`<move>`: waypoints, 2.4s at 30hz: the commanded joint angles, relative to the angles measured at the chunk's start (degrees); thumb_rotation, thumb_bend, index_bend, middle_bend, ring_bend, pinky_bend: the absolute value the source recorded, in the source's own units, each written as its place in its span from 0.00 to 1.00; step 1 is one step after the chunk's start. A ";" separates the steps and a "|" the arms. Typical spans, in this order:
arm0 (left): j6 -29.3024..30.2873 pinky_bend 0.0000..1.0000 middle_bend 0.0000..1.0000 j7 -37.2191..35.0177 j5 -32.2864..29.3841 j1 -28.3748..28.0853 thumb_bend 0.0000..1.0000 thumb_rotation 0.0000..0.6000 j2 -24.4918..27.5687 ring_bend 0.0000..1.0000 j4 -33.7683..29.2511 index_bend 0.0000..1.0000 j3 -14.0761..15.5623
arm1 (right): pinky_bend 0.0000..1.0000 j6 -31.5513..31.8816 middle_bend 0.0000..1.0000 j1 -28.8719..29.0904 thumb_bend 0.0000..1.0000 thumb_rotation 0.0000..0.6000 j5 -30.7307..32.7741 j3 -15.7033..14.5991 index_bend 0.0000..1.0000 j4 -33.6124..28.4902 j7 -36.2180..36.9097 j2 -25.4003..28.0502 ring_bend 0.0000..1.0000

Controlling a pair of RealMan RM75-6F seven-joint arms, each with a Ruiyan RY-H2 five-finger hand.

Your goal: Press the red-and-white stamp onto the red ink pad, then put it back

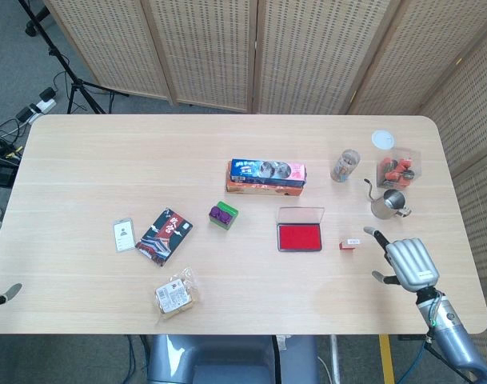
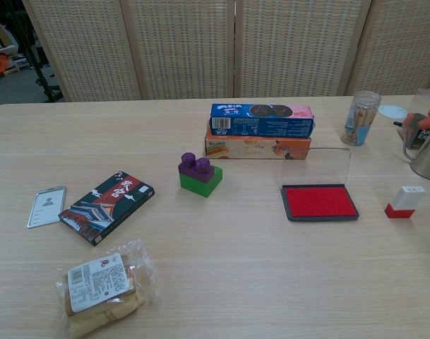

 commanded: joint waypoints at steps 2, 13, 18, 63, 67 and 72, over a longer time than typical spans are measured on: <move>-0.60 0.00 0.00 0.58 -0.61 -0.07 0.00 1.00 -0.10 0.00 0.00 0.00 -0.38 | 1.00 -2.97 1.00 2.03 0.18 1.00 2.94 1.32 0.31 1.68 -2.64 -2.10 1.00; -2.50 0.00 0.00 2.38 -2.05 -0.65 0.00 1.00 -0.67 0.00 -0.17 0.00 -1.28 | 1.00 -7.90 1.00 4.28 0.26 1.00 9.51 2.80 0.39 3.89 -4.58 -4.17 1.00; -2.71 0.00 0.00 2.86 -2.08 -0.60 0.00 1.00 -0.85 0.00 -0.23 0.00 -1.45 | 1.00 -8.58 1.00 4.93 0.31 1.00 11.54 3.39 0.40 3.90 -5.38 -5.05 1.00; -4.47 0.00 0.00 2.69 -2.35 -0.35 0.00 1.00 -0.81 0.00 -0.54 0.00 -2.70 | 1.00 -12.57 1.00 10.76 0.37 1.00 20.48 2.51 0.41 9.39 -19.04 -13.15 1.00; -4.63 0.00 0.00 2.84 -2.40 -0.36 0.00 1.00 -0.87 0.00 -0.61 0.00 -2.75 | 1.00 -12.79 1.00 11.06 0.38 1.00 20.87 2.55 0.42 9.74 -19.05 -13.41 1.00; -4.96 0.00 0.00 2.79 -2.70 -0.41 0.00 1.00 -0.82 0.00 -0.66 0.00 -2.87 | 1.00 -13.34 1.00 11.41 0.39 1.00 21.85 2.60 0.43 10.10 -19.32 -13.84 1.00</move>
